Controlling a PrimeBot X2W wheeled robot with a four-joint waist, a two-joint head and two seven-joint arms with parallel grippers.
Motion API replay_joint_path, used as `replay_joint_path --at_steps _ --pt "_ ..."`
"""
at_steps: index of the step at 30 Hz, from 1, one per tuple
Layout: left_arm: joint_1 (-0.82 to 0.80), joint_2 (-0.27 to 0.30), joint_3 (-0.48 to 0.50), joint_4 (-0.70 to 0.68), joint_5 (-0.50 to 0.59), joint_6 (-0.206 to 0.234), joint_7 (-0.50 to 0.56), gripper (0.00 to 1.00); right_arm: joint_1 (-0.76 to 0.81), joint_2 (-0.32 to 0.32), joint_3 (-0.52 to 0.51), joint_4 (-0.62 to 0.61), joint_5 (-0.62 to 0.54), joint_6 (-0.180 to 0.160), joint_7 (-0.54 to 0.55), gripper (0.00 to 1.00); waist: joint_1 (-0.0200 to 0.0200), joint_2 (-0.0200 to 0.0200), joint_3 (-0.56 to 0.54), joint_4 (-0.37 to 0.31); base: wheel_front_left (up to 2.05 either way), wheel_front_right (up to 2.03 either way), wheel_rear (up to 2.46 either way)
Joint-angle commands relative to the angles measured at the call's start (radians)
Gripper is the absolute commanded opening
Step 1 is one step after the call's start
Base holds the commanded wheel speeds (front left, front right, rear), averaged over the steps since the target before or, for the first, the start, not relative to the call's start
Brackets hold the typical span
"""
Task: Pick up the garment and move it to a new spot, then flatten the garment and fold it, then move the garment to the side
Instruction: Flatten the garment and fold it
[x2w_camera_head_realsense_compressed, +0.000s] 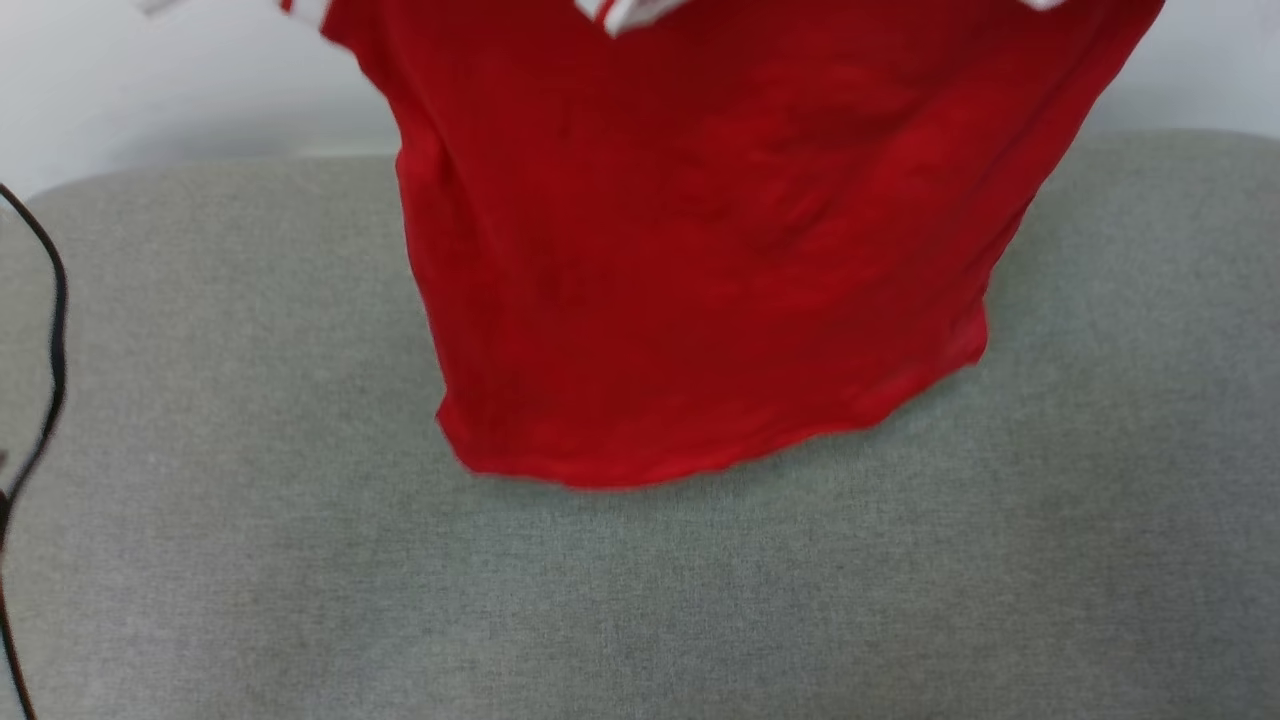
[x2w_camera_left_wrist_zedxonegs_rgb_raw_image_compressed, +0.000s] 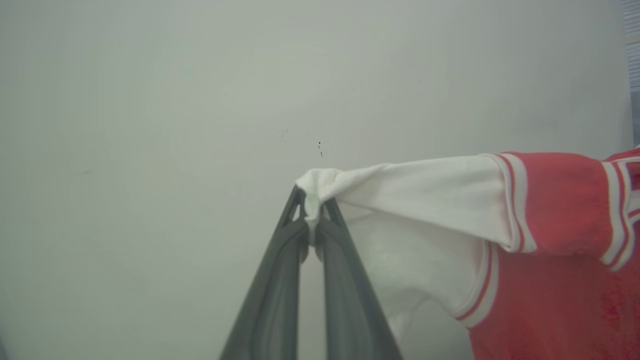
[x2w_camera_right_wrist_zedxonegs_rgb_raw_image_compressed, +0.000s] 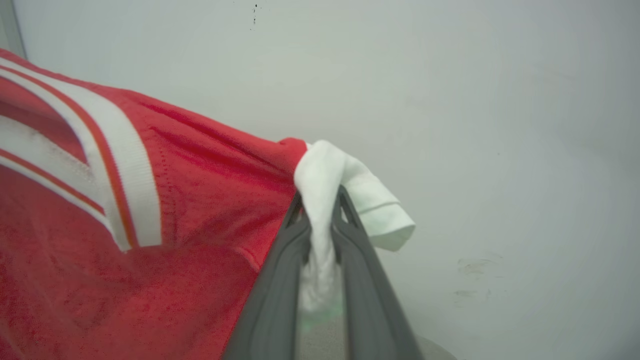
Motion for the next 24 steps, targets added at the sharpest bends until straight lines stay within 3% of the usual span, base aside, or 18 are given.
replay_joint_path --at_steps 1,10,18,24 --pt "-0.031 0.01 -0.008 0.027 0.011 -0.008 -0.005 0.0 -0.033 -0.01 0.011 0.013 -0.014 -0.001 -0.009 0.0 0.0 0.0 0.063 0.004 0.0 0.0 0.0" --pt "-0.44 0.006 -0.126 0.322 0.068 -0.091 -0.06 0.0 -0.373 -0.07 0.124 0.203 -0.129 -0.001 -0.128 0.0 0.0 0.0 0.281 0.017 0.0 0.0 0.0" --pt "-0.787 -0.049 -0.204 0.646 0.126 -0.121 -0.182 0.0 -0.623 -0.053 0.198 0.462 -0.236 -0.001 -0.334 0.0 0.0 0.0 0.408 0.034 0.0 0.0 0.0" --pt "-0.908 -0.077 -0.25 0.858 0.148 -0.138 -0.298 0.0 -0.714 0.013 0.198 0.648 -0.298 -0.001 -0.5 0.0 0.0 0.0 0.464 0.05 0.0 0.0 0.0"
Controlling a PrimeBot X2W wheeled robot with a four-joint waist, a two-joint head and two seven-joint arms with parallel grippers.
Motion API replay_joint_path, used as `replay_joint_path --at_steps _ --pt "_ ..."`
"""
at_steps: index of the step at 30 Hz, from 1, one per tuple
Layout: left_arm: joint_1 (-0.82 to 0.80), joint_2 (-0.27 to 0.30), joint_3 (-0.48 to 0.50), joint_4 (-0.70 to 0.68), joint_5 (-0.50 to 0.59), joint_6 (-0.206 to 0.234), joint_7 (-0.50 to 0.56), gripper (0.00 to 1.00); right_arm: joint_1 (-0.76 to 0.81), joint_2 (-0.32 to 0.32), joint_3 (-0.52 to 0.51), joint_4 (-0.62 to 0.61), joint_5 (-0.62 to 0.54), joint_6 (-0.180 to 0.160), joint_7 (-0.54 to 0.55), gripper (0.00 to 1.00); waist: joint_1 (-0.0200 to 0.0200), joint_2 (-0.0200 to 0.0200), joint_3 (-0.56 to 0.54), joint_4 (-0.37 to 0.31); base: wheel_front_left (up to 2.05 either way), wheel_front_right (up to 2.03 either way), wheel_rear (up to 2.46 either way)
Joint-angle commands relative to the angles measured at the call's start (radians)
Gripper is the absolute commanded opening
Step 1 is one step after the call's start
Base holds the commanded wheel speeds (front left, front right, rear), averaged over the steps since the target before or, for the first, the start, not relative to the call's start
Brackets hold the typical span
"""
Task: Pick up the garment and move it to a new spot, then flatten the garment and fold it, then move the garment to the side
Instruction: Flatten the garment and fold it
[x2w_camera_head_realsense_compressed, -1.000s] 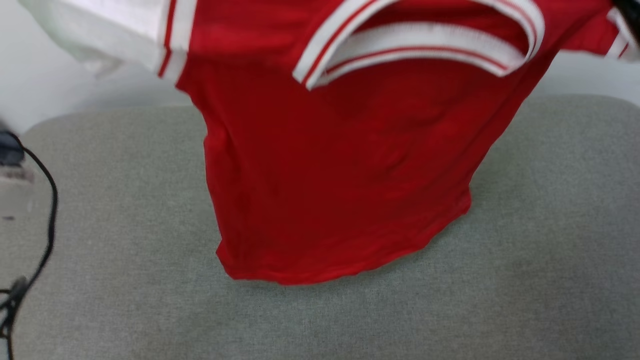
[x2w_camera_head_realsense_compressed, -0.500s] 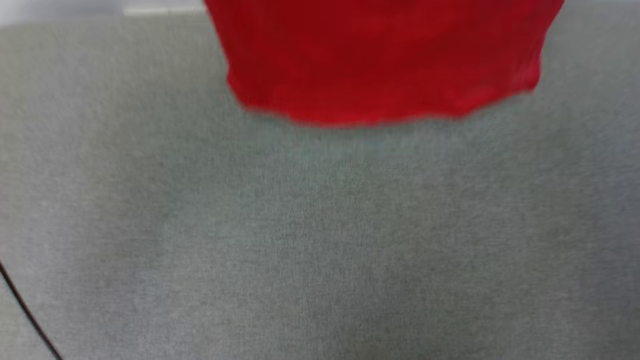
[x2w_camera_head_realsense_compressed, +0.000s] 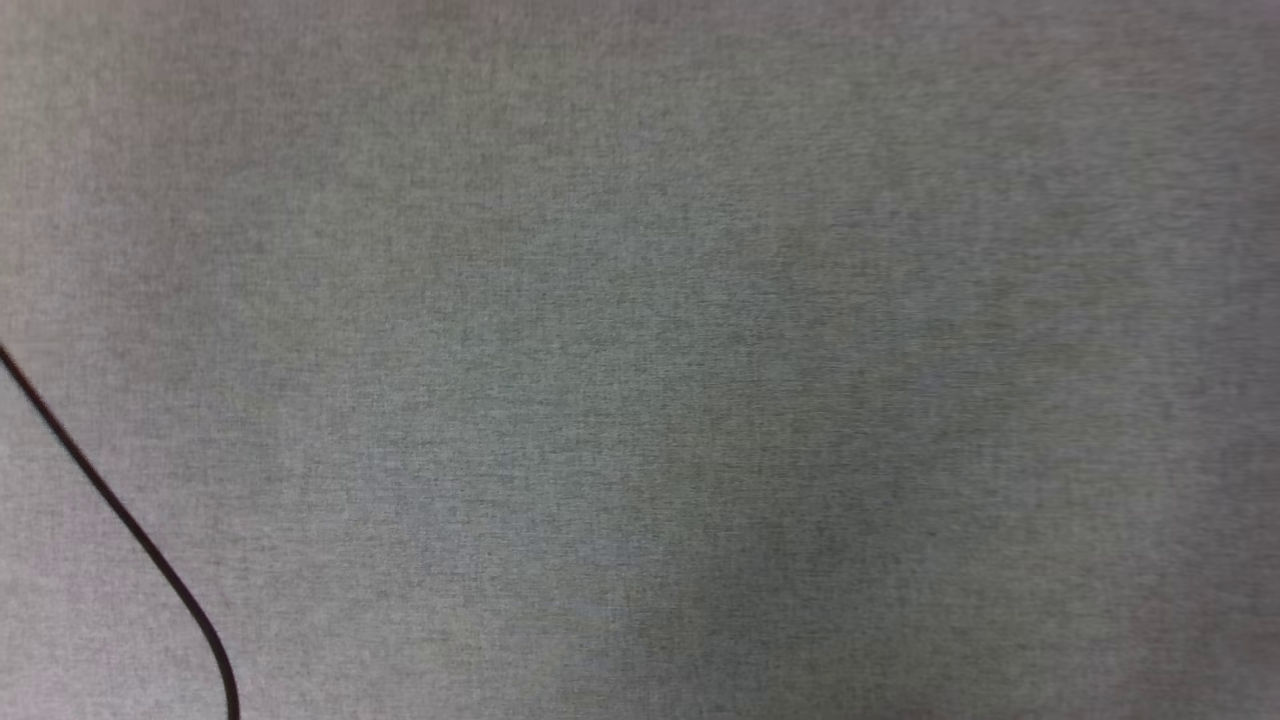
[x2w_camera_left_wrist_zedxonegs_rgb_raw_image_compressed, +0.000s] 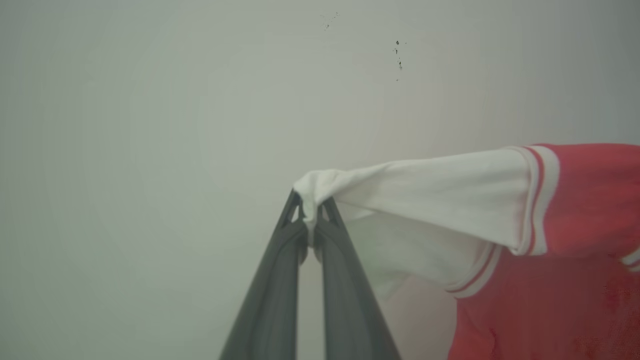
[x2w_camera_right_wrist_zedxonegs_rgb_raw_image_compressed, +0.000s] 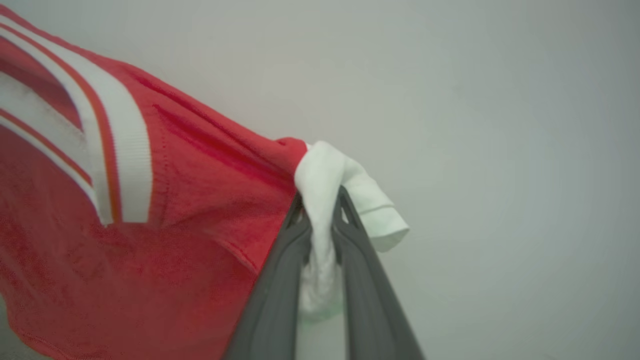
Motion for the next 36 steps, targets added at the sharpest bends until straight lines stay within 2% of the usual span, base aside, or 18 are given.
replay_joint_path --at_steps 1,10,19,23,27,32,36 --pt "-0.007 -0.006 -0.009 0.03 0.002 -0.002 -0.021 0.0 -0.01 0.009 -0.008 0.032 -0.01 -0.002 -0.021 0.0 -0.0003 -0.0001 0.021 0.015 0.0 0.0 0.0" --pt "0.09 -0.063 -0.118 0.197 -0.02 -0.012 -0.143 0.0 0.096 0.049 0.018 0.221 -0.03 -0.002 -0.127 0.0 -0.0003 -0.0001 0.008 0.042 0.0 0.0 0.0" --pt "0.373 -0.097 -0.221 0.237 -0.07 -0.012 -0.222 0.0 0.35 0.031 0.041 0.29 0.063 -0.002 -0.135 0.0 -0.0003 -0.0001 -0.121 0.053 0.0 0.0 0.0" --pt "0.484 -0.097 -0.244 0.225 -0.081 -0.011 -0.217 0.0 0.444 0.023 0.05 0.297 0.098 -0.002 -0.127 0.0 -0.0003 -0.0001 -0.174 0.054 0.0 0.0 0.0" --pt "0.643 -0.083 -0.254 0.192 -0.105 0.015 -0.195 0.0 0.57 0.013 0.067 0.296 0.138 -0.002 -0.105 0.0 -0.0003 -0.0001 -0.241 0.053 0.0 0.0 0.0" --pt "0.835 -0.055 -0.275 0.14 -0.136 0.033 -0.132 0.0 0.722 -0.005 0.09 0.283 0.195 -0.002 -0.063 0.0 -0.0003 -0.0001 -0.319 0.054 0.0 0.0 0.0" --pt "0.958 -0.013 -0.311 0.073 -0.12 0.053 -0.085 0.0 0.833 -0.028 0.099 0.255 0.26 -0.002 -0.007 0.0 -0.0003 -0.0001 -0.376 0.058 0.0 0.0 0.0"
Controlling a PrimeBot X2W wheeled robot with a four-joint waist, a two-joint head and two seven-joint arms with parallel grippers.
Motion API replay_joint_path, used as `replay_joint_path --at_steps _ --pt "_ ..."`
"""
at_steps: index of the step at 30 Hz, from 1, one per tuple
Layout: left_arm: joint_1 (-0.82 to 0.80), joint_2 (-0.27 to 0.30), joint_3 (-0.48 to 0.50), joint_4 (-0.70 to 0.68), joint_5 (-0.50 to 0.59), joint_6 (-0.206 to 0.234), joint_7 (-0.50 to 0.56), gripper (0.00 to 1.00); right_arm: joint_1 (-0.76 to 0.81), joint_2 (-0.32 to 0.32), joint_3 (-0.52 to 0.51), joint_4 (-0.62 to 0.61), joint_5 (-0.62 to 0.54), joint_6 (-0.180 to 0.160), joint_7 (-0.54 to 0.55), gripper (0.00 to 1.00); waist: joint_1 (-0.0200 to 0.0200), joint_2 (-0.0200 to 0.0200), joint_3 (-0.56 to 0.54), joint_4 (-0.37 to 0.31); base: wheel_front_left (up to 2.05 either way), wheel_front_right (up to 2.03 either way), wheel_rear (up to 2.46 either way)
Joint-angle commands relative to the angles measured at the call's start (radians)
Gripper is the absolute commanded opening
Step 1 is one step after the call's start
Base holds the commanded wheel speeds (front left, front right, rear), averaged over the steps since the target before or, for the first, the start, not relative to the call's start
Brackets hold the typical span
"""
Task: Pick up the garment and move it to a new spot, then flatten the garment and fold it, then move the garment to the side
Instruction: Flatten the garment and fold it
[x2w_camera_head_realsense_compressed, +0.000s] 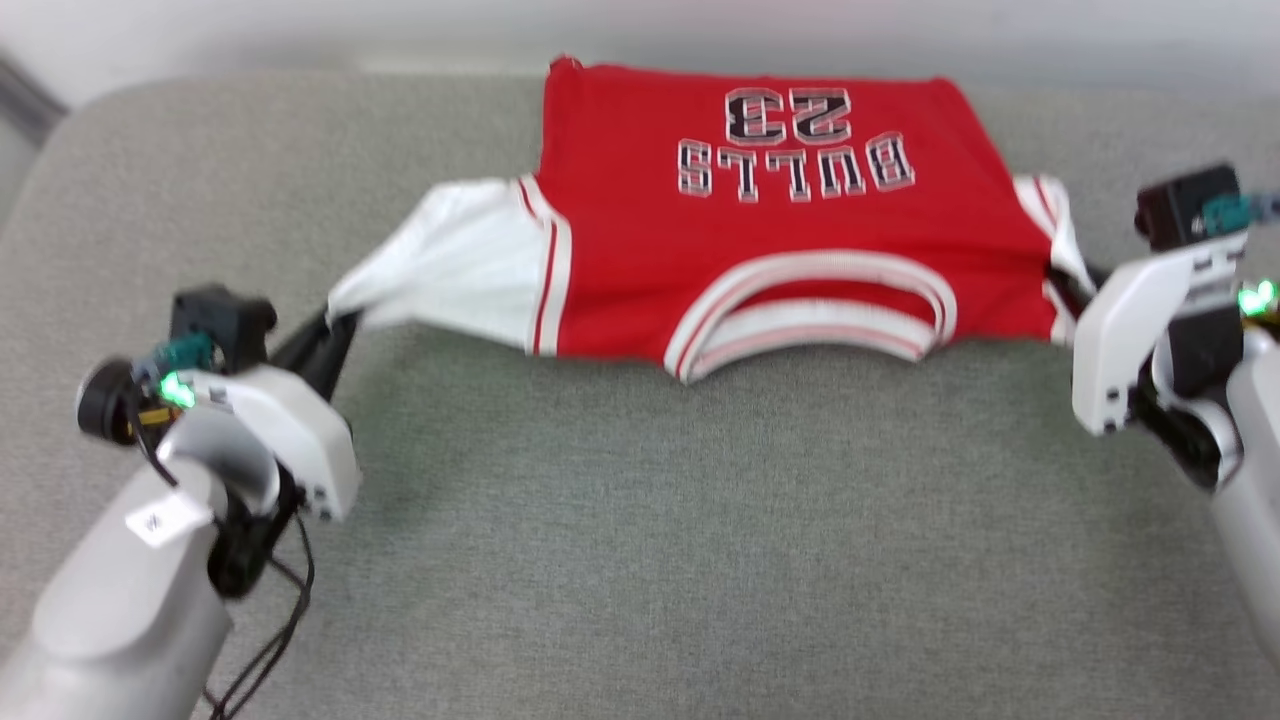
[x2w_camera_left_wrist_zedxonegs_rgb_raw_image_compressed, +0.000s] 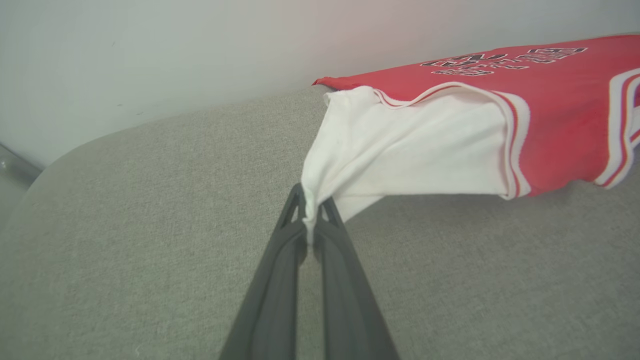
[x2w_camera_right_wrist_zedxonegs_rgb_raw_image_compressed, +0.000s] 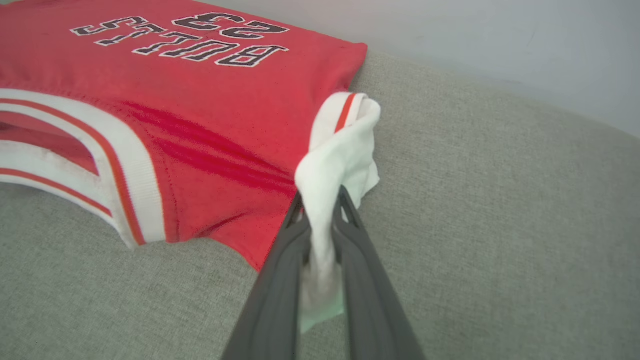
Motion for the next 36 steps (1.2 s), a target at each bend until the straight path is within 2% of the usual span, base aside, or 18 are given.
replay_joint_path --at_steps 1,12,17,23,24,29,36 --pt "0.048 0.024 -0.002 -0.026 0.003 0.02 0.017 0.0 0.043 -0.023 -0.006 -0.013 0.02 -0.002 0.019 0.0 0.0002 0.0 -0.052 0.004 0.0 0.0 0.0" --pt "0.364 0.145 -0.032 -0.273 -0.075 0.087 0.197 0.0 0.312 -0.086 -0.028 -0.141 0.153 -0.002 0.177 0.0 0.0002 0.0 -0.172 0.009 0.0 0.0 0.0" --pt "0.489 0.187 -0.039 -0.382 -0.105 0.126 0.239 0.0 0.44 -0.115 -0.065 -0.221 0.194 -0.002 0.255 0.0 0.0002 0.0 -0.208 0.009 0.0 0.0 0.0" --pt "0.613 0.212 -0.042 -0.482 -0.143 0.171 0.262 0.0 0.586 -0.125 -0.129 -0.327 0.231 -0.002 0.344 0.0 0.0002 0.0 -0.24 0.005 0.0 0.0 0.0" --pt "0.658 0.214 -0.055 -0.52 -0.152 0.176 0.267 0.0 0.657 -0.125 -0.156 -0.386 0.237 -0.002 0.39 0.0 0.0002 0.0 -0.247 0.001 0.0 0.0 0.0" --pt "0.705 0.223 -0.077 -0.547 -0.161 0.178 0.28 0.0 0.766 -0.117 -0.203 -0.481 0.244 -0.002 0.472 0.0 0.0002 0.0 -0.248 0.0 0.0 0.0 0.0" --pt "0.71 0.232 -0.088 -0.568 -0.171 0.168 0.302 0.0 0.827 -0.088 -0.254 -0.554 0.217 -0.002 0.515 0.0 0.0002 0.0 -0.236 0.005 0.0 0.0 0.0"
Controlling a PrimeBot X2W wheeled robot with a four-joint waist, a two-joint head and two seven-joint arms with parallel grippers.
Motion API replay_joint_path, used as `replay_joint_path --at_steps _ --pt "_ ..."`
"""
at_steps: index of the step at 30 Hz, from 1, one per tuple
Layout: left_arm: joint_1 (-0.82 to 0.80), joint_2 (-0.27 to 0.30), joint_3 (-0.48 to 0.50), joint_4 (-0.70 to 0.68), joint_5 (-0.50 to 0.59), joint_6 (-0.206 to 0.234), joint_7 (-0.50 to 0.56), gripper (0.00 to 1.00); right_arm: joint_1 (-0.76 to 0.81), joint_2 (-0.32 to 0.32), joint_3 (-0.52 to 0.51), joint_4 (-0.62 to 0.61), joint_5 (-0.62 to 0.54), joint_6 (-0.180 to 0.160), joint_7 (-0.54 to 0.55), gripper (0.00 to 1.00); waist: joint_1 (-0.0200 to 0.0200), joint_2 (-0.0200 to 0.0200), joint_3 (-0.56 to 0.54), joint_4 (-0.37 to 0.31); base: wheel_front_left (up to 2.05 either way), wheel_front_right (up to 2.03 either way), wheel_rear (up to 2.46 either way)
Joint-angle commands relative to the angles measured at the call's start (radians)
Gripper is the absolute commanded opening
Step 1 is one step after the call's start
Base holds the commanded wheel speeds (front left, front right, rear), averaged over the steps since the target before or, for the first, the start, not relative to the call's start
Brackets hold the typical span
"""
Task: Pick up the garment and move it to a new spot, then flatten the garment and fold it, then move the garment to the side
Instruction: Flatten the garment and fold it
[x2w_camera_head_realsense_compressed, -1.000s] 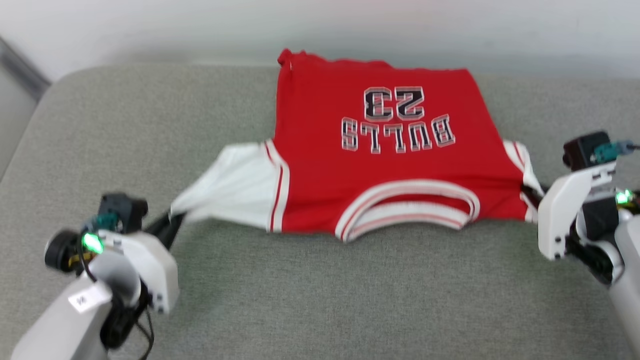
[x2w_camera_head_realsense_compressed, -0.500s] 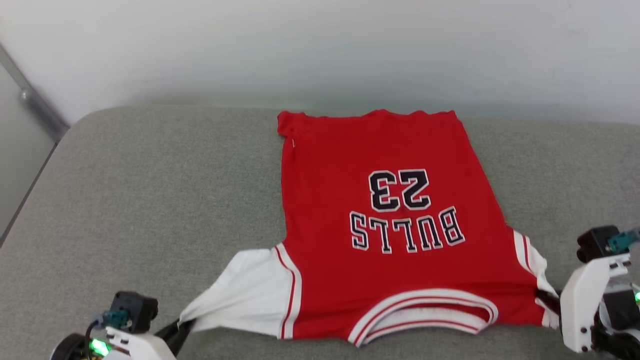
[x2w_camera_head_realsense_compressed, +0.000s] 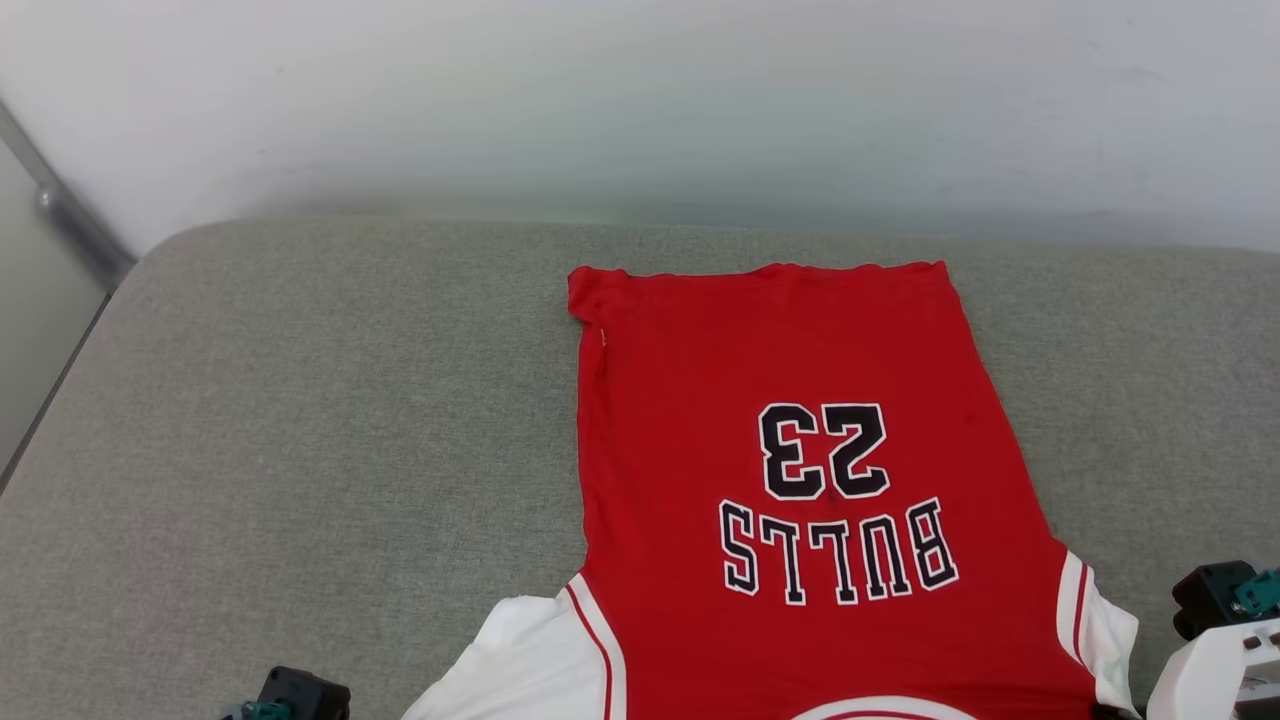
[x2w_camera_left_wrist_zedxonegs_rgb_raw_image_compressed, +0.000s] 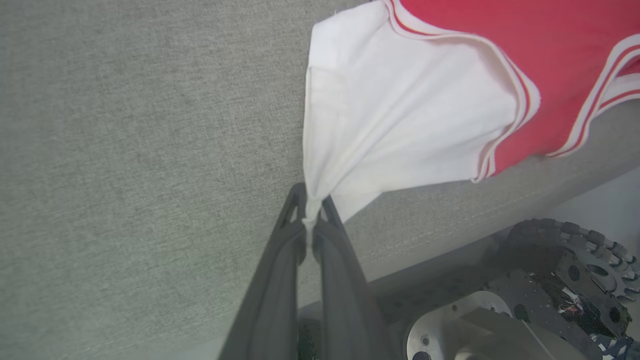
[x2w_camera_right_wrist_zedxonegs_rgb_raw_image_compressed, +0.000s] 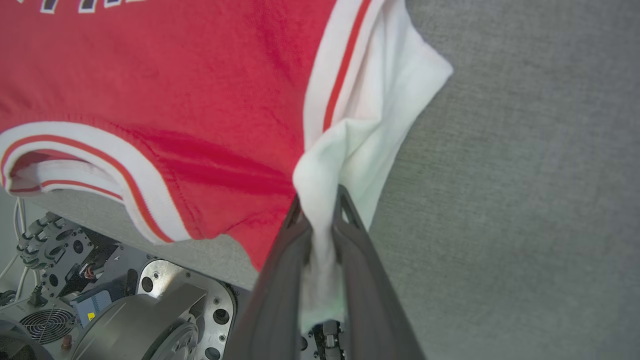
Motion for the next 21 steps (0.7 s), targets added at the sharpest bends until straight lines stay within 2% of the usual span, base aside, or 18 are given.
replay_joint_path --at_steps 1,3,4,5,6,14,21 --pt "-0.008 0.003 0.001 -0.002 0.0 0.001 0.001 0.0 0.012 0.0 -0.007 -0.009 -0.009 -0.002 0.005 0.0 0.0001 -0.0001 0.003 0.002 0.0 0.0 0.0" --pt "-0.017 -0.001 -0.002 -0.007 0.002 -0.004 0.003 0.0 0.01 0.008 -0.01 -0.017 -0.012 -0.002 0.015 0.0 0.0001 -0.0001 0.008 0.005 0.0 0.0 0.0" --pt "-0.022 -0.004 -0.003 -0.011 0.002 -0.004 0.003 0.0 0.005 0.01 -0.014 -0.02 -0.014 -0.002 0.018 0.07 0.0001 -0.0001 0.011 0.006 0.0 0.0 0.0" --pt "-0.026 -0.006 -0.003 -0.016 0.004 -0.004 0.003 0.0 -0.003 0.008 -0.015 -0.028 -0.021 -0.002 0.016 0.75 0.0001 -0.0001 0.016 0.008 0.0 0.0 0.0" --pt "-0.028 -0.01 -0.004 -0.022 0.003 -0.003 0.002 0.0 -0.006 0.005 -0.017 -0.031 -0.016 -0.002 0.026 1.0 0.0001 -0.0001 0.023 0.01 0.0 0.0 0.0" --pt "-0.055 -0.022 -0.015 -0.11 0.014 0.011 0.022 0.0 -0.078 -0.044 -0.066 -0.142 0.02 -0.001 0.126 1.0 0.0001 -0.0001 0.097 0.049 0.0 0.0 0.0" --pt "-0.082 -0.023 -0.013 -0.21 0.028 0.031 0.043 0.0 -0.283 -0.066 -0.15 -0.202 -0.008 -0.001 0.27 1.0 0.0001 -0.0001 0.213 0.115 0.0 0.0 0.0"
